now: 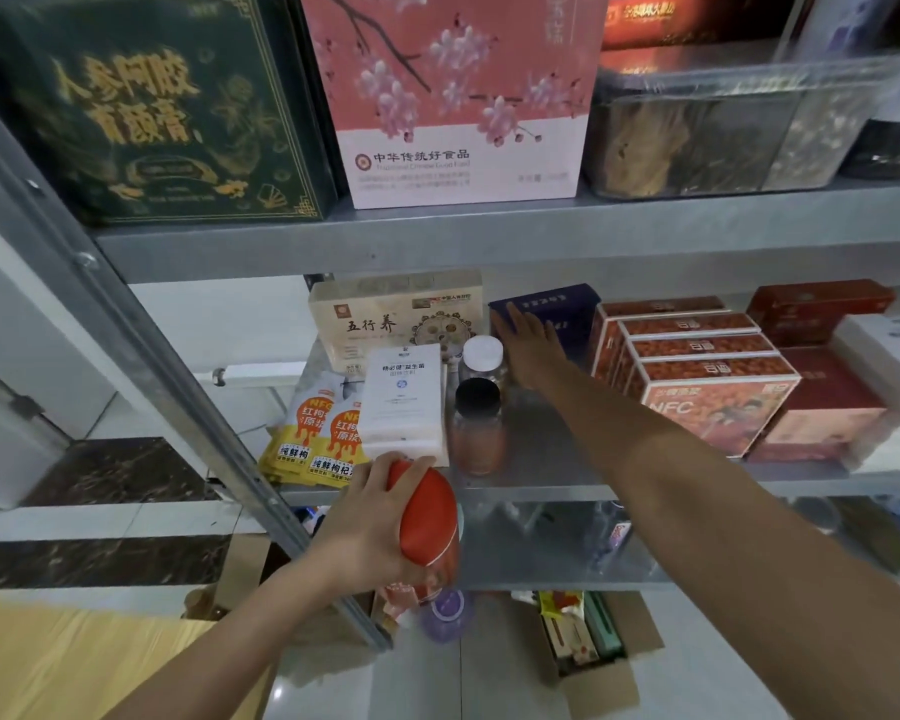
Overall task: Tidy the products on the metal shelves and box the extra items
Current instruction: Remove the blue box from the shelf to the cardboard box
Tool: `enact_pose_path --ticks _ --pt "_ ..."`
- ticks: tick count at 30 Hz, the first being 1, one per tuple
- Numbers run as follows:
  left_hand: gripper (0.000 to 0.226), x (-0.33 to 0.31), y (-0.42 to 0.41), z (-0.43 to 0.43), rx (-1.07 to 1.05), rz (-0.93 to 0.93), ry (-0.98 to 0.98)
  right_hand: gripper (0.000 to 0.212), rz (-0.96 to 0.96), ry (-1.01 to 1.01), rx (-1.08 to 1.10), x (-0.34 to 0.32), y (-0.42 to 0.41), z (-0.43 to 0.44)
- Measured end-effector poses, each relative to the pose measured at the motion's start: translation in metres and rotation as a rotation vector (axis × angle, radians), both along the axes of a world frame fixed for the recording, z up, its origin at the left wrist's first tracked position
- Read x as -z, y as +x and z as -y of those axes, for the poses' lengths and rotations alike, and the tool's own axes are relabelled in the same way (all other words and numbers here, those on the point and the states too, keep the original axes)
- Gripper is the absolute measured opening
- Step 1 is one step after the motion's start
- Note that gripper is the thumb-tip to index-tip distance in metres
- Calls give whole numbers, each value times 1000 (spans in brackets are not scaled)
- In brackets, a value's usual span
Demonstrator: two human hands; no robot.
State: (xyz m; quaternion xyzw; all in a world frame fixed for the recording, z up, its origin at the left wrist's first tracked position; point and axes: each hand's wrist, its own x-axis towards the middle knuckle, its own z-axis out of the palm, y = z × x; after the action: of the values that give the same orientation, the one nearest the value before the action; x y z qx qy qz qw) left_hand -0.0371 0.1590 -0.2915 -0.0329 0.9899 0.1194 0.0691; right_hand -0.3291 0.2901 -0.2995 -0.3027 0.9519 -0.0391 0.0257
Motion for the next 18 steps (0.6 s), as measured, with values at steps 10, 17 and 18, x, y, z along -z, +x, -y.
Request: enact_pose_path --ticks 10,17,18 --pt "123 4 -1 2 -9 36 73 88 -33 128 38 -1 -10 -6" --pt "123 5 0 -4 -3 72 122 61 24 194 -9 0 -16 -1" --pt "122 5 1 -5 -1 72 125 63 27 189 -11 1 -16 0"
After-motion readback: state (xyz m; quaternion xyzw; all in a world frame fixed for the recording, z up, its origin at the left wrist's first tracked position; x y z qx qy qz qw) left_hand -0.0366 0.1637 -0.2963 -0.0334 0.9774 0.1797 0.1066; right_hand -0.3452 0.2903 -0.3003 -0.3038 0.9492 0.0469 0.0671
